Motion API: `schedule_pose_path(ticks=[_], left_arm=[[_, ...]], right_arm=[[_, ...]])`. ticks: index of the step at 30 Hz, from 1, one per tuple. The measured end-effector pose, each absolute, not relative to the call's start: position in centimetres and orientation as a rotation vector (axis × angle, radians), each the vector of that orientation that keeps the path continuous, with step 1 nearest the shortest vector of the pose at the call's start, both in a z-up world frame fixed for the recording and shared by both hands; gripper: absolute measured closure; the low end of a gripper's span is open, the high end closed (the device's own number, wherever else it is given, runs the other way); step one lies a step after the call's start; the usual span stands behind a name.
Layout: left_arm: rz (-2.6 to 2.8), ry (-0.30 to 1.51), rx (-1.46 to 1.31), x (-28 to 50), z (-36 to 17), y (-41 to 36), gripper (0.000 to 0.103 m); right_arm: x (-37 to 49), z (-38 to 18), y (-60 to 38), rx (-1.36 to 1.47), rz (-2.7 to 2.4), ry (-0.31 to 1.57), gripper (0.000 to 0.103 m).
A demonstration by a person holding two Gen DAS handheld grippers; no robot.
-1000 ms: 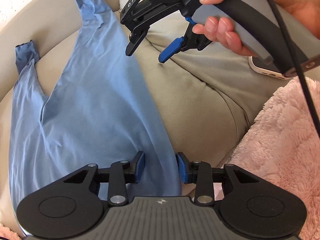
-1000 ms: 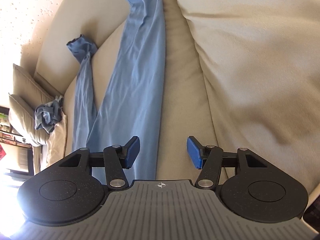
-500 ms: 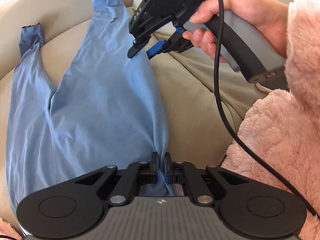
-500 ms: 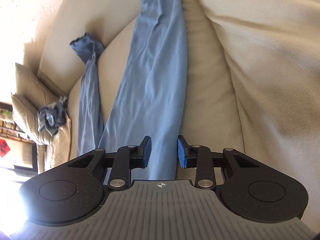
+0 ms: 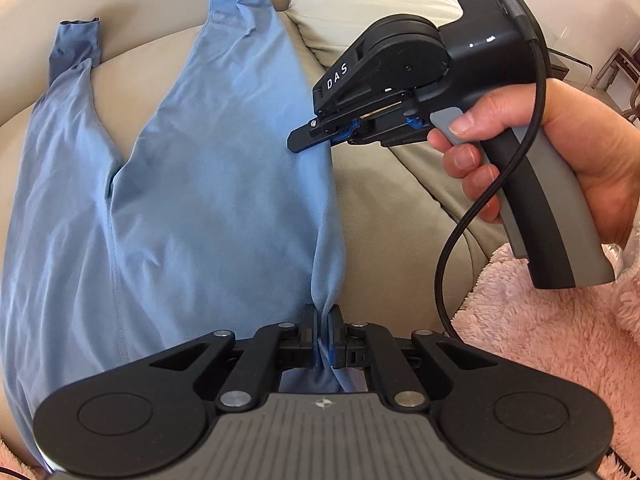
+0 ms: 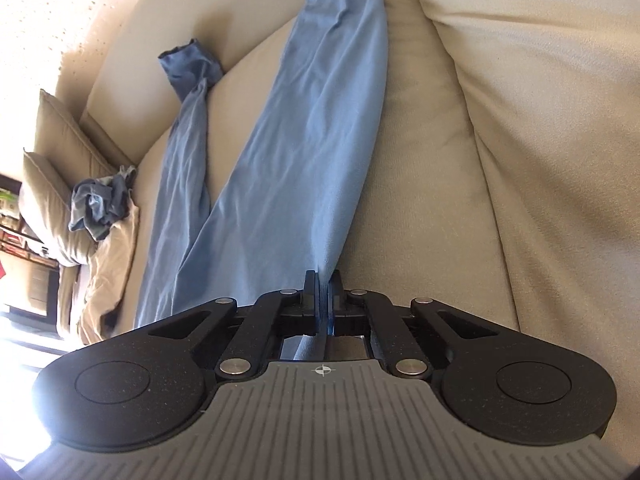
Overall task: Fold clothes
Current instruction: 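Grasp one sweatpants leg near its cuff with both grippers, then lift the held leg and lay it across the other leg, open both grippers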
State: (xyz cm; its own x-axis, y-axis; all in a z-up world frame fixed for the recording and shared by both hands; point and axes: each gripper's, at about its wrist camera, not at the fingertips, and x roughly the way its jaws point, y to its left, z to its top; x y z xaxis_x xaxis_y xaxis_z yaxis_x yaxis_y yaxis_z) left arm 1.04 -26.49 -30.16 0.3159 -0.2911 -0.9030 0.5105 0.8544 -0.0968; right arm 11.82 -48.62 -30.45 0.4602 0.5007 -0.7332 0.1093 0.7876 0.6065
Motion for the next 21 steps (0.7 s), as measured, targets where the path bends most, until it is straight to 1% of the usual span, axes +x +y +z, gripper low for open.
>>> schedule_pose_path(ticks=[4, 9, 12, 16, 21], left_arm=[[-0.55, 1.136, 0.152, 1.6, -29.3, -25.2, 0.099], [-0.527, 1.117, 0.045, 2.5, -27.3, -21.6, 0.1], [-0.493, 1.103, -0.01, 3.0, -26.1, -19.3, 0.101], [-0.457, 1.093, -0.076, 3.7, -25.4, -16.8, 0.101], [-0.412, 1.114, -0.184, 4.5, -25.6, -13.5, 0.101]], right_arm=[[11.4, -29.9, -48.7, 0.636, 0.286, 1.041, 0.101], [11.4, -29.0, -48.5, 0.668, 0.317, 0.998, 0.101], [11.8, -27.5, -46.9, 0.636, 0.329, 0.976, 0.101], [13.4, -24.5, -41.9, 0.437, 0.324, 0.97, 0.101], [15.5, -21.9, -33.2, 0.164, 0.339, 0.98, 0.101]])
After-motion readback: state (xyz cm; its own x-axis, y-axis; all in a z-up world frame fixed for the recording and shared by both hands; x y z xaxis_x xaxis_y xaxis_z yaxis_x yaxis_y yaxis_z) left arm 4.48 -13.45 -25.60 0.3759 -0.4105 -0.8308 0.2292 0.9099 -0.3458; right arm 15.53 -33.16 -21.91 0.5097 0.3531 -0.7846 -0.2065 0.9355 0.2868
